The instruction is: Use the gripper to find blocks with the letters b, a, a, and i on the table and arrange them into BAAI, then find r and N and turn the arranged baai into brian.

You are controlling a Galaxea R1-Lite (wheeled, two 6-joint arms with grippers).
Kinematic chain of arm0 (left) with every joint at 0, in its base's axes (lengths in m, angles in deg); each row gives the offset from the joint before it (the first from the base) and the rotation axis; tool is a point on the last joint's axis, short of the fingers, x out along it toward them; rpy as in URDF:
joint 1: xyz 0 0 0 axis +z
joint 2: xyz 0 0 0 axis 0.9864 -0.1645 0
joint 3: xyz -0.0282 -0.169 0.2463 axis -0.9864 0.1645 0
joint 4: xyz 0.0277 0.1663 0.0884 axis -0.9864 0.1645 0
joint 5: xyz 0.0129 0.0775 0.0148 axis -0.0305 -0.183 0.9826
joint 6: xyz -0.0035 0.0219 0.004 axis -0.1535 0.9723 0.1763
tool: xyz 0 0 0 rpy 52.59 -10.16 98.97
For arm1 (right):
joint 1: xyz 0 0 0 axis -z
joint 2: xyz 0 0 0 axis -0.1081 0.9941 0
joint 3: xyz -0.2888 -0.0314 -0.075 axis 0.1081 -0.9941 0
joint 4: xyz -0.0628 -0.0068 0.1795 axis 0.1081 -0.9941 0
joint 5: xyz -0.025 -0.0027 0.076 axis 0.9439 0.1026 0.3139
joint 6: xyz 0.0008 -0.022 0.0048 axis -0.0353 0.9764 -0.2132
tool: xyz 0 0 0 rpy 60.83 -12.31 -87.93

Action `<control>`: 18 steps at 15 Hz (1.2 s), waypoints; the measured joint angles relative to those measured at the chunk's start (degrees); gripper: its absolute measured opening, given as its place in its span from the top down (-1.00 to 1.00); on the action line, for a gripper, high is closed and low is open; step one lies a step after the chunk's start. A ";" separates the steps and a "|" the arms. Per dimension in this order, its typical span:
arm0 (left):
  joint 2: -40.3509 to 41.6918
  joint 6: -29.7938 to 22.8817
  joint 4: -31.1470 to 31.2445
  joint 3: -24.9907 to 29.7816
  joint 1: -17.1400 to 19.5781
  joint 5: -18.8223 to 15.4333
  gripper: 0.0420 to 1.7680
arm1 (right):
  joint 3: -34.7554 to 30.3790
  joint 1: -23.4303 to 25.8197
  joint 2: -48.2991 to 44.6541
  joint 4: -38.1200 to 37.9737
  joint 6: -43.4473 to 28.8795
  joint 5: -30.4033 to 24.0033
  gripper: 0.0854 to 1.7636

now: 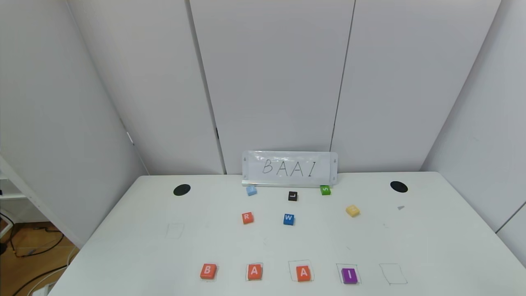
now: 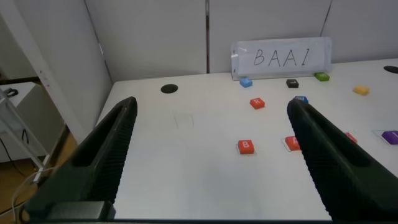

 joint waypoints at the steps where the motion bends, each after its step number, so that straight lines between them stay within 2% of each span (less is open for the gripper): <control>1: 0.00 0.06 -2.46 2.12 0.00 -0.13 -0.94 | -2.76 0.00 0.00 2.51 0.61 -0.63 -0.94; 3: -0.02 0.17 -5.66 5.99 0.00 -0.28 -0.94 | -6.86 0.00 0.00 4.46 1.62 -2.00 -0.94; 5: -0.02 0.11 -6.52 8.22 -0.05 0.02 -0.94 | -8.09 0.00 0.00 3.63 2.00 -2.60 -0.94; 8: -0.02 1.23 -6.14 8.90 -0.09 0.57 -0.94 | -8.48 -0.02 0.00 -1.12 2.61 -3.52 -0.94; 10: -0.02 2.05 -6.03 9.18 -0.11 1.32 -0.94 | -8.48 -0.02 0.00 -1.73 2.94 -3.55 -0.94; 12: -0.02 3.56 -2.51 9.42 -0.11 2.29 -0.94 | -8.51 -0.02 0.00 -4.35 5.02 -3.41 -0.94; 18: -0.74 2.49 -1.15 9.35 -0.09 2.62 -0.94 | -8.51 -0.02 0.02 -4.46 5.11 -3.22 -0.94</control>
